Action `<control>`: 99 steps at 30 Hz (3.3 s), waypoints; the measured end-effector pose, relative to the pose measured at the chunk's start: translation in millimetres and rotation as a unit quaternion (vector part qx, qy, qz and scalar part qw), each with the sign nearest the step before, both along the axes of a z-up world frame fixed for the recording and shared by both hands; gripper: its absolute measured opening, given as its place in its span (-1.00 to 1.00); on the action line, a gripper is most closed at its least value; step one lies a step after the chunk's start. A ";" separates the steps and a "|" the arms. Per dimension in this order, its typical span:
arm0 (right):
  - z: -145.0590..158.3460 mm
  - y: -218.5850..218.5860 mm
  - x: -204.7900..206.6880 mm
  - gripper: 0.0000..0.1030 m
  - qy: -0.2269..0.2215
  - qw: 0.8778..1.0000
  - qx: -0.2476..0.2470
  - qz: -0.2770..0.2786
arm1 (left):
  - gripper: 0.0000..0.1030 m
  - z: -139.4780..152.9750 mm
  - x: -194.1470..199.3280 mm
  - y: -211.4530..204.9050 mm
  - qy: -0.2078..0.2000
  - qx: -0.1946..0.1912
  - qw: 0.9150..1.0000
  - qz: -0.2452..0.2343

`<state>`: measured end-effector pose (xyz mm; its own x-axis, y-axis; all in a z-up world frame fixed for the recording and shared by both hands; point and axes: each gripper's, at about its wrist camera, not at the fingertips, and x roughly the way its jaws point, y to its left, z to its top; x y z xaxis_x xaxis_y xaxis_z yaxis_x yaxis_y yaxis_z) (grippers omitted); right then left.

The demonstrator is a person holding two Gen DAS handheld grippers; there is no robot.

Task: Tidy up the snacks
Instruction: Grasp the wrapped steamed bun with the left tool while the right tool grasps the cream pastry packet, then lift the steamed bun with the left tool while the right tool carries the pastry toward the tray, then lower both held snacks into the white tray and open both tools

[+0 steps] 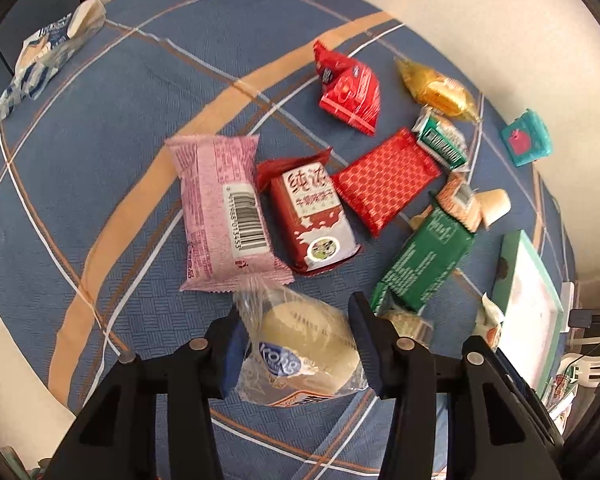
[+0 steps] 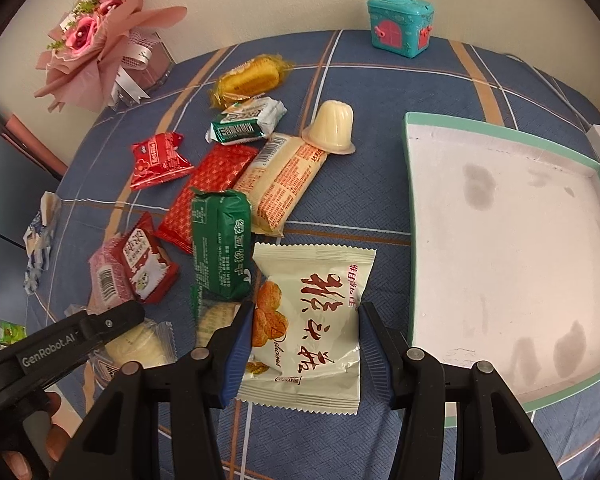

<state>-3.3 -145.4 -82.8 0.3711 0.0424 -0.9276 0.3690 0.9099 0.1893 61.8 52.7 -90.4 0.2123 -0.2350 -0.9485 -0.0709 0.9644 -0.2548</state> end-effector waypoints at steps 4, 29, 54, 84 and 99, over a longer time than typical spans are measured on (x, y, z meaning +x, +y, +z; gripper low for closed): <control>9.5 -3.2 -3.5 0.06 -0.008 1.000 -0.001 -0.004 | -0.08 12.1 0.7 -5.7 -0.019 -0.005 1.000 -0.001; 26.5 -8.3 -8.8 0.06 -0.023 1.000 -0.008 -0.006 | -0.77 38.6 -13.9 4.1 -0.070 -0.021 0.997 -0.024; 19.9 -11.2 -10.5 0.06 -0.007 1.000 -0.006 -0.014 | 0.23 -11.8 -16.9 -30.7 0.036 -0.039 0.992 -0.111; 28.1 -117.4 -44.6 0.06 -0.006 0.980 -0.057 -0.188 | 0.05 72.5 -17.5 -126.7 -0.111 0.007 0.975 -0.191; 1.9 -193.7 -47.1 0.06 -0.027 0.962 -0.068 -0.263 | 0.06 30.5 -3.7 -261.2 -0.122 -0.024 0.949 -0.289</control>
